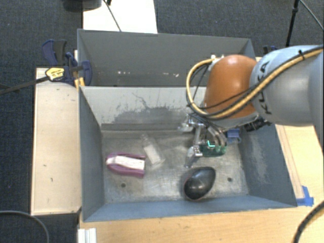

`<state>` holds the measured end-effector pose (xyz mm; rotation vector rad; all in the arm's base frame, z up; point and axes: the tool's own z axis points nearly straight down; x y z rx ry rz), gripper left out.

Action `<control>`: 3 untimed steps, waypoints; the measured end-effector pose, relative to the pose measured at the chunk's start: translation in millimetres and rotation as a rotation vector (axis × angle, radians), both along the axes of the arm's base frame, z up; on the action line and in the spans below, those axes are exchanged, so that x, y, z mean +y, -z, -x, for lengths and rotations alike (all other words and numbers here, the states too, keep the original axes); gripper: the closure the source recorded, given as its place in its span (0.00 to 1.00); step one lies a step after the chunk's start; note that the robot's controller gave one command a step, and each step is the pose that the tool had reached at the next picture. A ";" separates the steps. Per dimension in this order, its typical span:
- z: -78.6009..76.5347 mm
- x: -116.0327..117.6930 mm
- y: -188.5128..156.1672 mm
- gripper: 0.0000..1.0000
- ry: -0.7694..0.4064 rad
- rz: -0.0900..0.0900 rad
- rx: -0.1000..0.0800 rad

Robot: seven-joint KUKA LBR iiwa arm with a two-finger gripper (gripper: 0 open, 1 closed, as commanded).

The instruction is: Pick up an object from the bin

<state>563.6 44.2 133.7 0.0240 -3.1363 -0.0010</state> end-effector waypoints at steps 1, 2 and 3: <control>-18.7 -68.9 62.5 0.00 -0.034 -0.003 -0.014; -17.9 -104.7 31.5 0.00 0.032 0.002 -0.013; -15.8 -88.5 33.1 0.00 0.204 0.001 -0.006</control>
Offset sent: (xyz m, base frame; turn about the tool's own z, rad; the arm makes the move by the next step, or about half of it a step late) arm 0.0158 -0.0671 -0.0637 -0.0398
